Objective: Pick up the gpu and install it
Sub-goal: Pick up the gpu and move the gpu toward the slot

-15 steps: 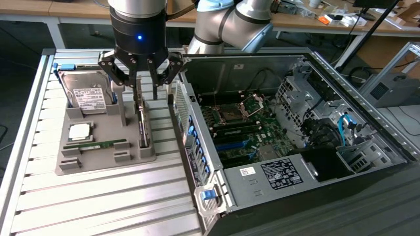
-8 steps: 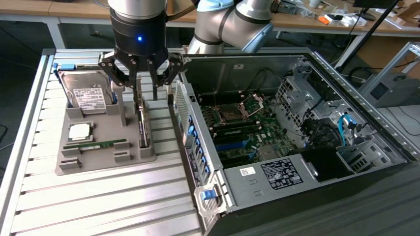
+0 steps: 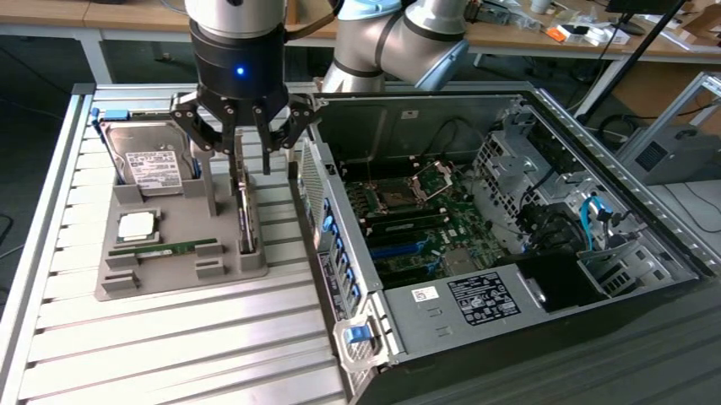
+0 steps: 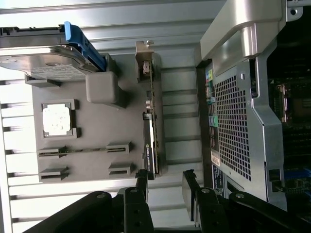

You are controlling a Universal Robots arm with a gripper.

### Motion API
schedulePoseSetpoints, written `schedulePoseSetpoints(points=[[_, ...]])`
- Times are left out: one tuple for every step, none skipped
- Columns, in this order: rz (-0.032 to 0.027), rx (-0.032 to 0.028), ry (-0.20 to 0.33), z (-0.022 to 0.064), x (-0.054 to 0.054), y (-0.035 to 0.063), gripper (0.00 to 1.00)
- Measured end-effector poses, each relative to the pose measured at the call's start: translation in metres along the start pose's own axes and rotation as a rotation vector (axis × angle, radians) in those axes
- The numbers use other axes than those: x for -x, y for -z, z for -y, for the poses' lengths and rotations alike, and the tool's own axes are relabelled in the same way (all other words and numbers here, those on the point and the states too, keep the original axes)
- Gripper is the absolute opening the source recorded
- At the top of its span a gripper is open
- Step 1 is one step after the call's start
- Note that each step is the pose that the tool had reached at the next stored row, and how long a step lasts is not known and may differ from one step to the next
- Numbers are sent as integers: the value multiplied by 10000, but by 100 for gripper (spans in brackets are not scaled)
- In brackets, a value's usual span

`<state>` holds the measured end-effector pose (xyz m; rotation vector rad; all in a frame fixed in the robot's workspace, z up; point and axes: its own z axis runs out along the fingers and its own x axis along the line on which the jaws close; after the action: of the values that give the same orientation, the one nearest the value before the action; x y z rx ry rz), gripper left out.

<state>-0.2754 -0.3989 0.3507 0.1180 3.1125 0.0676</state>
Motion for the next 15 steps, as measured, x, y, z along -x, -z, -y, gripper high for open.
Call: schedulePoseSetpoints(points=[[0, 0, 0, 0, 0, -3, 42], [1, 1, 0, 0, 0, -8, 42], [0, 0, 0, 0, 0, -11, 42], [0, 0, 0, 1, 0, -14, 42], [0, 0, 0, 1, 0, -20, 42], [0, 0, 0, 1, -1, -27, 42], [0, 0, 0, 1, -1, -29, 42], [0, 0, 0, 4, -2, -91, 42], [0, 0, 0, 6, -4, -148, 42], [0, 0, 0, 7, -4, -149, 42], [0, 0, 0, 7, -4, -150, 42], [0, 0, 0, 7, -4, -153, 42], [0, 0, 0, 7, -4, -154, 42], [0, 0, -1, 7, -4, -156, 42], [0, 0, 0, 7, -4, -157, 42]])
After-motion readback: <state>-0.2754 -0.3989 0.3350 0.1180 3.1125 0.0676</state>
